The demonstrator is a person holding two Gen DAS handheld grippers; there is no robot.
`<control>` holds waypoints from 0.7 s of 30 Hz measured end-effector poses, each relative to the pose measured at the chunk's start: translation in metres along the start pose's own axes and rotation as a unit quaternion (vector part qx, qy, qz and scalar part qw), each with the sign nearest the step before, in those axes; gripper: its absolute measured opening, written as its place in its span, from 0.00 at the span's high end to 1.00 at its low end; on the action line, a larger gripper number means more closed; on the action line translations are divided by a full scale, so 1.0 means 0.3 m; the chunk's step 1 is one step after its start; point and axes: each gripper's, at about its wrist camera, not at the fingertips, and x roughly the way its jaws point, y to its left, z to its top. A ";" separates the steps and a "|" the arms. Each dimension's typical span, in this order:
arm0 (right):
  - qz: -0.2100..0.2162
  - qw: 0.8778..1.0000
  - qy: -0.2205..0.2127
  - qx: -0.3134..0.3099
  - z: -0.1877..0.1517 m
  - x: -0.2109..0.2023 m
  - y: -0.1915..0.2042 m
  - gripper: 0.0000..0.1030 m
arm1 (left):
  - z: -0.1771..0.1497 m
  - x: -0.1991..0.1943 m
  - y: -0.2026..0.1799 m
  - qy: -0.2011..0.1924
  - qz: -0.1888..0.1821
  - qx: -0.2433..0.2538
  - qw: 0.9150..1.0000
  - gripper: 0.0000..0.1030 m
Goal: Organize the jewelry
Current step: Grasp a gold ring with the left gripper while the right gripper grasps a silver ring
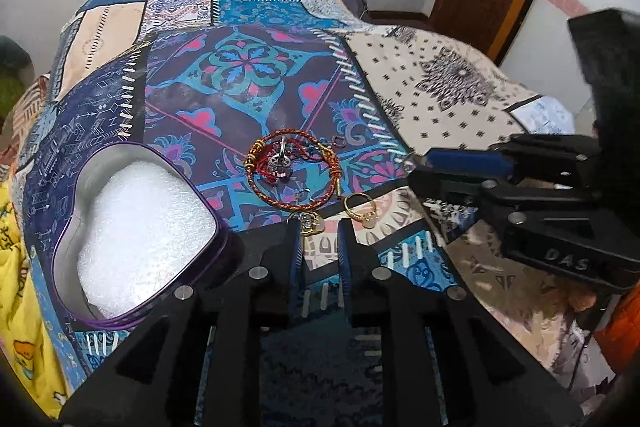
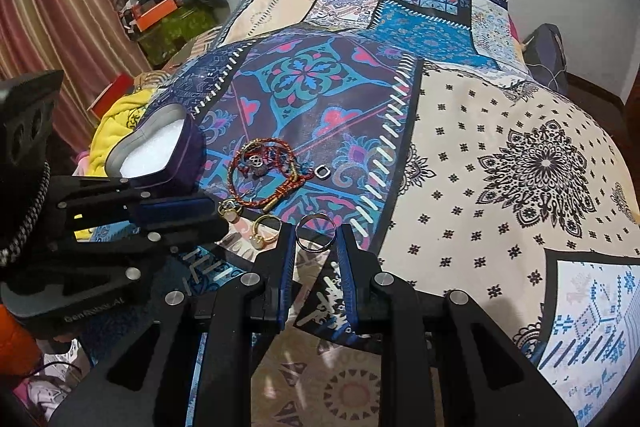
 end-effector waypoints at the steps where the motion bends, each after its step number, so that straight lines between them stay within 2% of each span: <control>1: -0.001 1.000 -0.001 0.000 -0.003 -0.004 0.001 0.81 | 0.001 0.000 -0.001 0.001 -0.004 -0.001 1.000 0.83; 3: -0.001 1.000 -0.004 0.001 -0.005 -0.010 -0.003 0.82 | 0.002 -0.011 -0.008 -0.004 -0.016 0.001 1.000 0.83; 6: 0.000 1.000 -0.006 0.004 -0.010 -0.013 -0.010 0.81 | 0.011 -0.022 -0.041 -0.011 -0.027 0.018 0.999 0.76; 8: 0.001 1.000 -0.007 0.005 -0.009 -0.012 -0.013 0.82 | 0.019 -0.010 -0.060 -0.008 -0.030 0.024 0.999 0.71; 10: 0.002 1.000 -0.008 0.007 -0.008 -0.013 -0.017 0.82 | 0.026 0.016 -0.071 0.002 -0.029 0.024 0.999 0.70; 13: 0.002 1.000 -0.012 0.008 -0.011 -0.020 -0.022 0.81 | 0.033 0.055 -0.071 0.013 -0.023 0.018 0.999 0.70; 18: 0.000 1.000 -0.015 0.012 -0.016 -0.035 -0.038 0.81 | 0.042 0.082 -0.073 0.005 -0.016 0.016 1.000 0.71; 20: -0.001 1.000 -0.015 0.014 -0.016 -0.038 -0.041 0.81 | 0.038 0.082 -0.079 0.002 -0.012 0.023 1.000 0.83; 21: -0.001 1.000 -0.016 0.015 -0.017 -0.040 -0.042 0.81 | 0.038 0.080 -0.080 0.001 -0.014 0.024 1.000 0.83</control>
